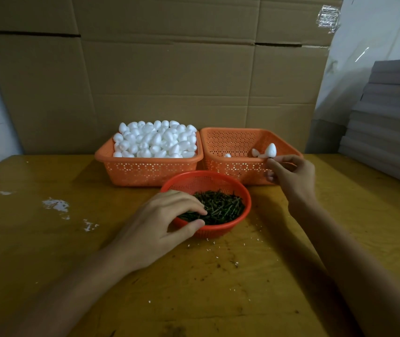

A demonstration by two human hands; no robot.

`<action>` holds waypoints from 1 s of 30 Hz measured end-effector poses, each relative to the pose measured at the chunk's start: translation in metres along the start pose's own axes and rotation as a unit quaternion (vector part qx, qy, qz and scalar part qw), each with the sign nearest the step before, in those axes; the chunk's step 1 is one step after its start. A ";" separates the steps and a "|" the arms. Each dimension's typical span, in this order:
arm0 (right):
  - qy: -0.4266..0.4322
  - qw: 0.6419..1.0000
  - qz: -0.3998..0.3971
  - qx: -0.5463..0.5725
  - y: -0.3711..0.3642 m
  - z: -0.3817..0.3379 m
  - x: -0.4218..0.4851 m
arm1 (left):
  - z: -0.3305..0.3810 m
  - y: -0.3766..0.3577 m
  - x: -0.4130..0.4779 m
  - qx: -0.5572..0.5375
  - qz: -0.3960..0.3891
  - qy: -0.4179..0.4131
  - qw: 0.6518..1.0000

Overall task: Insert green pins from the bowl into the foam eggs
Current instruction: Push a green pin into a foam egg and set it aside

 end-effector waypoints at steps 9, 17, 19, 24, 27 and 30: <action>0.002 0.999 0.031 0.022 0.004 -0.002 0.010 | -0.003 -0.003 0.000 0.014 -0.002 -0.014 1.000; 0.182 0.967 -0.125 -0.124 -0.022 -0.056 -0.034 | 0.001 -0.004 -0.001 0.047 -0.010 -0.019 0.999; 0.264 0.893 -0.271 -0.243 -0.046 -0.064 -0.064 | 0.002 -0.004 0.000 0.048 -0.015 -0.015 0.999; 0.269 0.767 -0.422 -0.402 -0.079 -0.040 -0.111 | 0.000 -0.003 0.000 0.044 -0.013 0.001 0.999; 0.258 0.769 -0.425 -0.402 -0.077 -0.038 -0.109 | -0.002 -0.001 0.001 0.042 -0.009 -0.004 0.999; 0.250 0.769 -0.429 -0.401 -0.078 -0.039 -0.105 | -0.001 -0.001 0.004 0.061 0.013 -0.027 0.998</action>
Point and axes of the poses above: each hand's wrist, its own x-axis towards the middle knuckle, its own y-axis out of the back of the hand, z = x × y, the point moved 2 cm from there along x, towards the middle knuckle
